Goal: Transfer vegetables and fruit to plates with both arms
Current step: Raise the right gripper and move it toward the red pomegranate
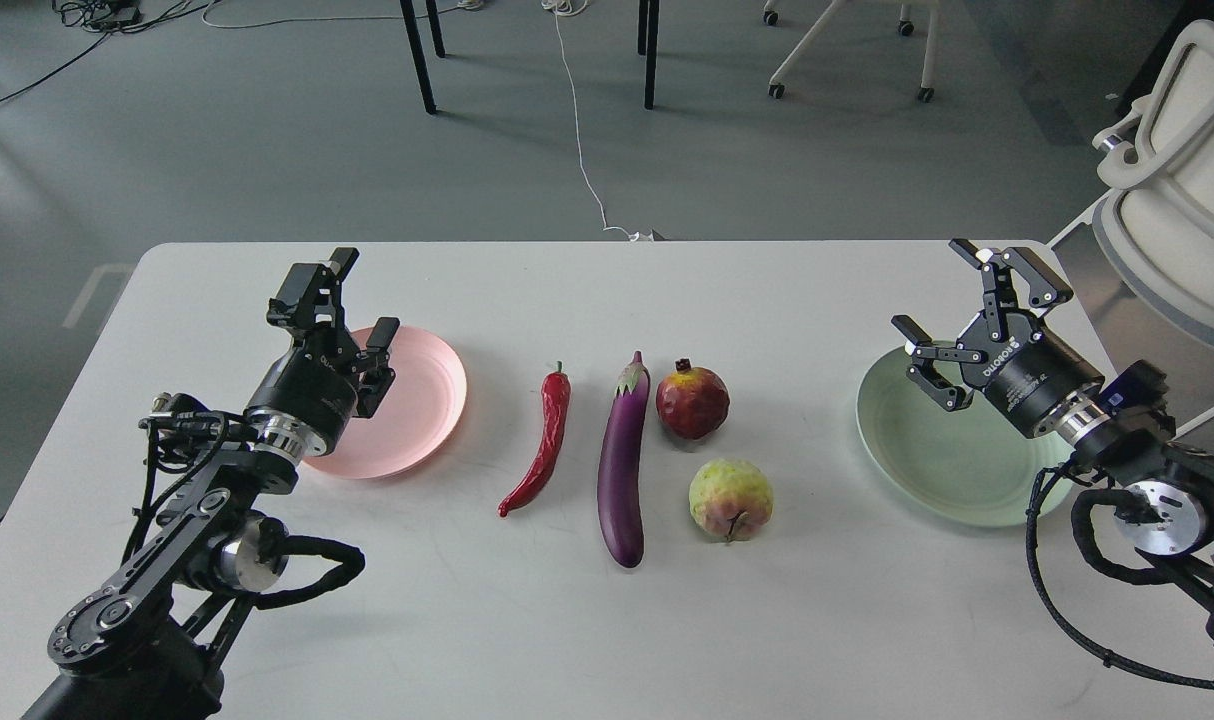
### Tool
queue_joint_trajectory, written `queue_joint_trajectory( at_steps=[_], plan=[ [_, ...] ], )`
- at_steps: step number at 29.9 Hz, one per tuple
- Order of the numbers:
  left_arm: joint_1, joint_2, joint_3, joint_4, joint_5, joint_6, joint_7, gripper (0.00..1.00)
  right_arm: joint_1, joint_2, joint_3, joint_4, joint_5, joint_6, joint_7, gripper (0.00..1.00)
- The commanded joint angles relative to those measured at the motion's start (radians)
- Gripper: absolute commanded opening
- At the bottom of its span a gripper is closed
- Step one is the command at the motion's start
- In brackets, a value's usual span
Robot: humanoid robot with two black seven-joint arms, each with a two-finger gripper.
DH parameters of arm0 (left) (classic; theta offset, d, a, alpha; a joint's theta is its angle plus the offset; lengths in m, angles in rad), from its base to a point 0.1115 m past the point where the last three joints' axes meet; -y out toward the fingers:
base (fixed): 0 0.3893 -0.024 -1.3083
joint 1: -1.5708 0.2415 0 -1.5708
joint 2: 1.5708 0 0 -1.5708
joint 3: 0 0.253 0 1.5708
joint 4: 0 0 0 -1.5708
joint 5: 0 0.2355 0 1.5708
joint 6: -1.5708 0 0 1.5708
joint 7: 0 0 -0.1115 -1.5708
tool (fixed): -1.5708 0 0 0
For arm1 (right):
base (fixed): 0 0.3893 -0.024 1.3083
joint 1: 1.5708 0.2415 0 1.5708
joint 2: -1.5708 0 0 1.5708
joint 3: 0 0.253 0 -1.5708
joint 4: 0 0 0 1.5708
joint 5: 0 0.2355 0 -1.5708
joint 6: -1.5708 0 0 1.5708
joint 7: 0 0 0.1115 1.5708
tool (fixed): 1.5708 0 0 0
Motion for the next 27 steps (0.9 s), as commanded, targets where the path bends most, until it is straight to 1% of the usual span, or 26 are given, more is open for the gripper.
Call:
queue_joint_trajectory(
  at_steps=[1, 4, 6, 10, 13, 18, 21, 23, 25, 27],
  plan=[
    [0.009, 0.003, 0.004, -0.008, 0.004, 0.039, -0.008, 0.98, 0.000, 0.002, -0.001, 0.004, -0.002, 0.000, 0.000, 0.96],
    [0.009, 0.004, 0.004, -0.008, 0.038, 0.053, -0.034, 0.98, 0.015, 0.001, -0.009, 0.007, -0.017, 0.000, 0.000, 0.96],
    [0.009, 0.006, 0.005, -0.003, 0.038, 0.053, -0.040, 0.98, 0.037, -0.004, -0.018, 0.016, -0.058, 0.000, 0.000, 0.96],
    [0.009, 0.004, 0.013, 0.009, 0.030, 0.046, -0.043, 0.98, 0.161, -0.030, -0.059, 0.028, -0.349, 0.000, 0.000, 0.96],
    [0.009, 0.004, 0.016, 0.011, 0.030, 0.046, -0.043, 0.98, 0.309, -0.031, -0.178, 0.030, -0.557, 0.000, 0.000, 0.96],
    [0.009, 0.007, 0.016, 0.006, 0.024, 0.047, -0.049, 0.98, 0.608, -0.018, -0.455, 0.025, -0.782, 0.000, 0.000, 0.97],
    [0.009, 0.007, 0.016, 0.004, 0.015, 0.052, -0.056, 0.98, 0.776, 0.039, -0.609, 0.019, -0.946, 0.000, 0.000, 0.97],
    [0.009, 0.007, 0.016, 0.001, 0.015, 0.053, -0.057, 0.98, 0.839, 0.077, -0.686, 0.021, -1.034, 0.000, 0.000, 0.97],
    [0.010, 0.009, 0.015, -0.002, 0.015, 0.053, -0.057, 0.98, 0.871, 0.099, -0.726, 0.028, -1.108, 0.000, 0.000, 0.97],
    [0.013, 0.009, 0.012, -0.003, 0.015, 0.053, -0.066, 0.98, 0.879, 0.119, -0.742, 0.031, -1.181, 0.000, 0.000, 0.97]
  ],
)
